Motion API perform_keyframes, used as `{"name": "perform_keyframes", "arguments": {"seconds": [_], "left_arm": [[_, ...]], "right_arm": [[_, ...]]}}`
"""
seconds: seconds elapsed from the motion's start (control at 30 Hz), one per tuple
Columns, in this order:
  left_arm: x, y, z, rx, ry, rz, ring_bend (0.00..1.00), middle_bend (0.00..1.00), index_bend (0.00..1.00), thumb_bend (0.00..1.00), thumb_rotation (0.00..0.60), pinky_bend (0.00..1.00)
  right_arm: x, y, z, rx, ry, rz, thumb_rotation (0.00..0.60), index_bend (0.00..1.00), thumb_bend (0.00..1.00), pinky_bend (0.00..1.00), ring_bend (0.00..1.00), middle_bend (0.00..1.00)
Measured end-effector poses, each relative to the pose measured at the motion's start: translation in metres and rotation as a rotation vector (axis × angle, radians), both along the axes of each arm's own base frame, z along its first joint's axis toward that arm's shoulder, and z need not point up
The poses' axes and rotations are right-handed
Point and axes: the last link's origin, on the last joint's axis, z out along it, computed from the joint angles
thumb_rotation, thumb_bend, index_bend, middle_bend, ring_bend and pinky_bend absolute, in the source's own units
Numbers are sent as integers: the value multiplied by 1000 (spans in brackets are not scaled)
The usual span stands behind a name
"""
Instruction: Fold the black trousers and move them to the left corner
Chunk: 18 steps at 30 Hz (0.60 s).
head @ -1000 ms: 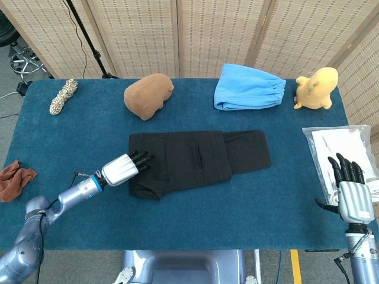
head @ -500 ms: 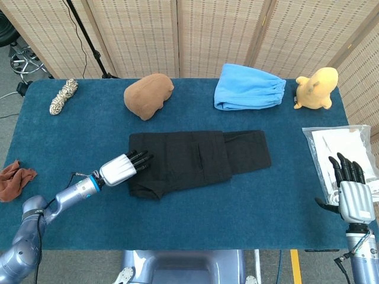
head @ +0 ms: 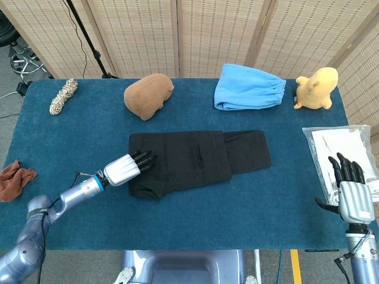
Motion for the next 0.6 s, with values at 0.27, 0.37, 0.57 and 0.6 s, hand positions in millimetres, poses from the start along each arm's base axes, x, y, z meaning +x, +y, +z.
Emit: {"name": "perform_keyframes", "arguments": {"seconds": [0.27, 0.37, 0.57, 0.6], "left_arm": [[-2, 0, 5, 6, -6, -1, 111, 91, 246, 620, 600, 291], [-2, 0, 4, 7, -9, -2, 139, 117, 270, 624, 600, 300], [0, -1, 2, 6, -17, -4, 274, 255, 410, 622, 600, 414], [0, -2, 2, 9, -21, -5, 303, 295, 450, 623, 600, 431]], "right_arm": [[0, 0, 0, 2, -1, 1, 600, 0, 0, 0, 0, 0], [1, 0, 0, 2, 0, 2, 600, 0, 0, 0, 0, 0], [0, 0, 0, 2, -2, 0, 600, 0, 0, 0, 0, 0], [0, 0, 0, 2, -2, 0, 600, 0, 0, 0, 0, 0]]}}
